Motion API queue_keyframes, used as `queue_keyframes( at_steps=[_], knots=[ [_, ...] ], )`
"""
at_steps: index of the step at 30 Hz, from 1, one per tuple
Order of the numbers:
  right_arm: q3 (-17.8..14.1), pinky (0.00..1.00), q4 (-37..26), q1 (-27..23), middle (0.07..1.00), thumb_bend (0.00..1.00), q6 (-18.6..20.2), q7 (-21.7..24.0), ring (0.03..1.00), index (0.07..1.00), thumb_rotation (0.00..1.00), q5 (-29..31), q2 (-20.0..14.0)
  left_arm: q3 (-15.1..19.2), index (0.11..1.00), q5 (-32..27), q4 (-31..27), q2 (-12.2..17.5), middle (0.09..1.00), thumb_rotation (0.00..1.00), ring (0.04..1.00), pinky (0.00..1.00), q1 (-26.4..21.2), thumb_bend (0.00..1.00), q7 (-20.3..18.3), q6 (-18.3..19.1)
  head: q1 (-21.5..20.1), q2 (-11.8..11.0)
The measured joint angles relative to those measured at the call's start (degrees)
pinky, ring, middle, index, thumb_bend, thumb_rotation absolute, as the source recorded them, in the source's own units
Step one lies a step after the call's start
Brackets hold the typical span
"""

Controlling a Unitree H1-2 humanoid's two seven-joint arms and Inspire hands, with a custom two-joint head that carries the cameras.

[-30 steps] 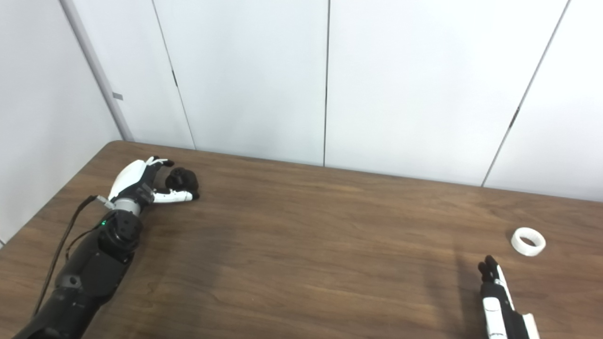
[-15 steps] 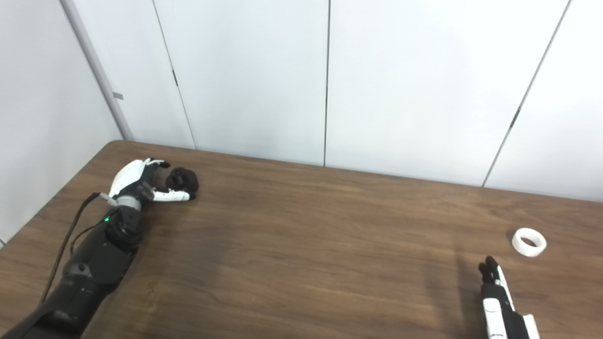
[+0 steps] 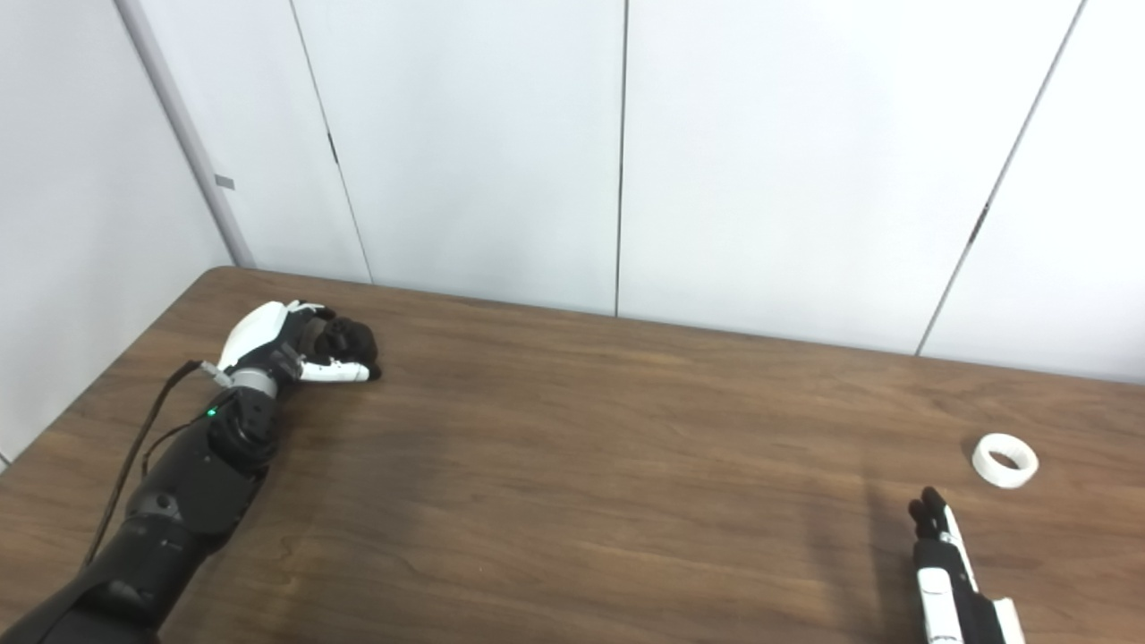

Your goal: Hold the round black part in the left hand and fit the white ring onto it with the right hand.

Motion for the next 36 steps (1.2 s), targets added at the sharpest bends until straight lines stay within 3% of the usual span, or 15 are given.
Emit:
queue_keyframes(
  at_steps=[12,21,26,32,34,36],
  knots=[
    [0.0,1.0,0.0,0.0,0.967,0.38,0.0,0.0,0.997,0.984,1.0,-0.3,0.0,-0.2,0.769,-1.1,0.0,0.0,0.961,0.32,1.0,1.0,0.0,0.99,0.2,0.0,0.2,0.3],
    [-0.1,1.0,0.0,0.0,0.964,0.38,0.0,0.0,0.994,0.98,1.0,0.0,0.0,-0.6,0.746,-0.8,0.1,0.1,0.932,0.35,1.0,1.0,-0.2,0.99,1.0,1.3,0.2,0.3],
    [-0.1,1.0,0.0,0.0,0.966,0.37,0.0,0.0,0.99,0.981,1.0,0.1,0.0,-0.7,0.725,-0.8,0.1,0.4,0.912,0.31,0.992,1.0,-0.3,0.96,1.0,2.1,0.3,0.5],
    [-0.1,1.0,0.0,0.0,0.962,0.38,-0.1,0.0,0.996,0.977,1.0,0.1,0.0,-0.3,0.617,-1.2,0.4,0.4,0.86,0.13,0.951,1.0,-0.3,0.84,2.8,1.5,0.2,0.5],
    [-0.1,1.0,0.0,0.0,0.962,0.38,-0.1,0.0,0.99,0.978,1.0,0.1,0.0,0.3,0.513,-1.7,0.7,0.4,0.821,0.07,0.929,1.0,-0.3,0.59,3.7,0.2,0.2,0.5],
    [-0.1,1.0,0.0,0.0,0.963,0.37,-0.1,0.0,0.99,0.981,1.0,0.1,0.0,0.8,0.49,-2.1,0.7,0.4,0.801,0.05,0.914,1.0,-0.3,0.54,4.8,-0.7,0.2,0.5]
  ],
)
